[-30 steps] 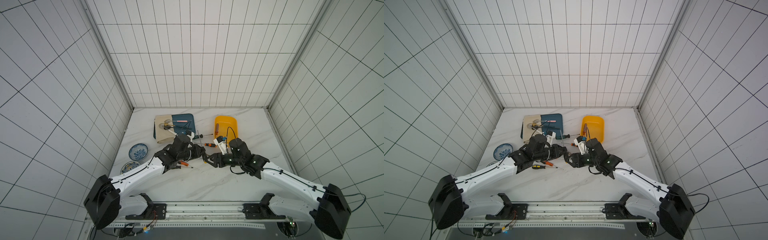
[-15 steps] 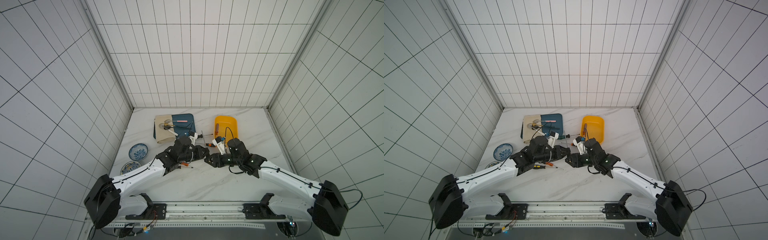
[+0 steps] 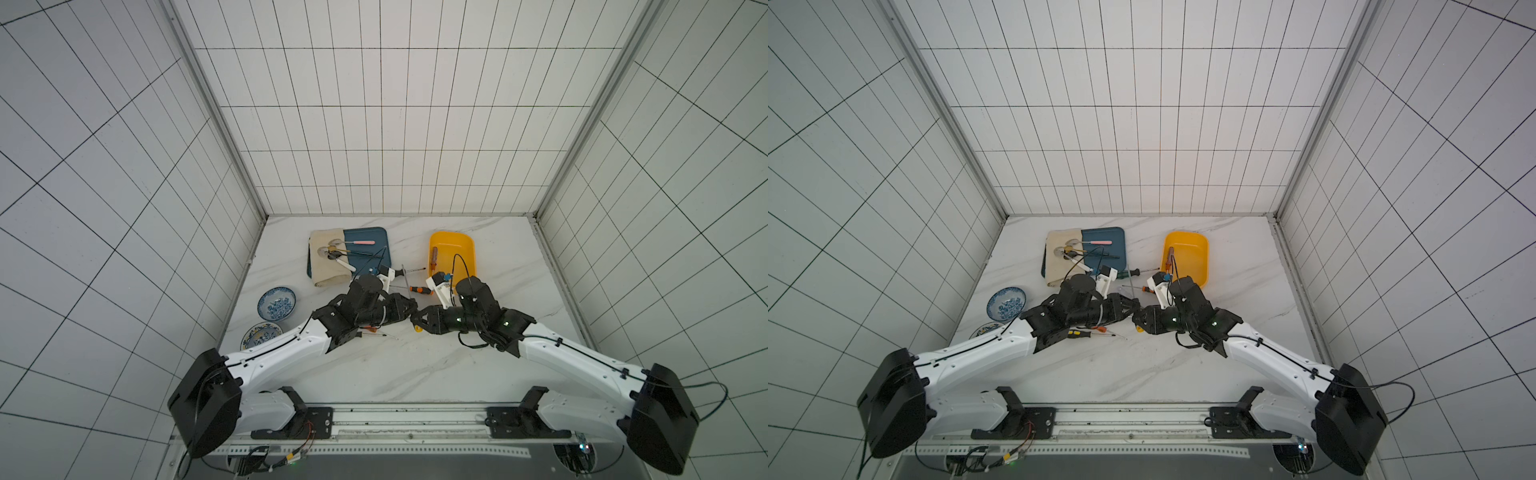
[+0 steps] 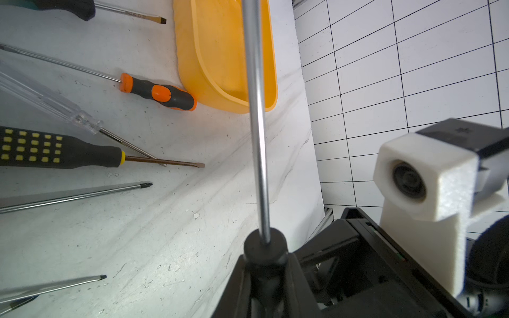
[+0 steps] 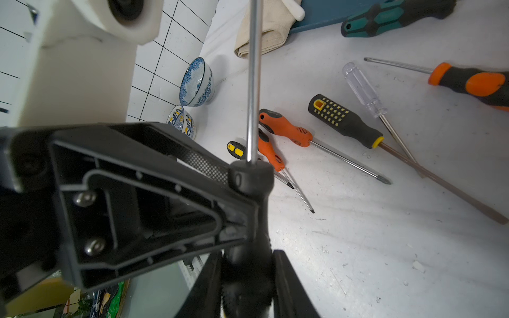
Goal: Put the screwdriver on the desktop into the storage box
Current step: Pick up the screwdriver from the center of the board, then place the screwdriver in the storage box.
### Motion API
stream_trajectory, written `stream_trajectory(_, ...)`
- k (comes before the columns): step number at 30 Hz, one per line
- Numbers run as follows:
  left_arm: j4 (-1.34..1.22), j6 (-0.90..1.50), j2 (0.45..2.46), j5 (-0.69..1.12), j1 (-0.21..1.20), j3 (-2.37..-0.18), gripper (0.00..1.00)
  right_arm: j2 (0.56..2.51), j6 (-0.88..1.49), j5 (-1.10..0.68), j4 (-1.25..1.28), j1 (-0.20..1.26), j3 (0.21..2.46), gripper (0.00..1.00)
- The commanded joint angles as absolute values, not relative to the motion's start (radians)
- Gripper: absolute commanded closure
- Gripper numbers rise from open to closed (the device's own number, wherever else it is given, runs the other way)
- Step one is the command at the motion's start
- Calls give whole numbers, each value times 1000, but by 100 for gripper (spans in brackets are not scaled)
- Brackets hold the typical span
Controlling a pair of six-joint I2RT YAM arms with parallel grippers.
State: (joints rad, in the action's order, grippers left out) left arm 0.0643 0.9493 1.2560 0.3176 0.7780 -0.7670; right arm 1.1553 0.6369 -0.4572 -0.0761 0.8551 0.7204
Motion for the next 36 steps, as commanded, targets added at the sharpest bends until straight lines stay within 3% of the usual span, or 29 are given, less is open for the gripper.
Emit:
stream_trajectory(1, 38, 928, 1223, 308, 784, -763, 83, 1164, 621, -457, -89, 860, 745, 87)
stream_trajectory(5, 90, 910, 1202, 263, 778, -769, 53, 1164, 614, -428, -111, 854, 752, 90)
stream_trajectory(9, 192, 888, 1153, 212, 736, -776, 42, 1167, 604, -402, -175, 803, 779, 92)
stream_trajectory(16, 307, 865, 1010, 177, 666, -713, 39, 1216, 554, -352, -332, 648, 888, 92)
stream_trajectory(23, 346, 877, 910, 144, 663, -629, 38, 1419, 494, -262, -461, 515, 1084, 92)
stream_trajectory(36, 389, 876, 890, 130, 654, -611, 38, 1786, 462, -160, -552, 431, 1405, 90)
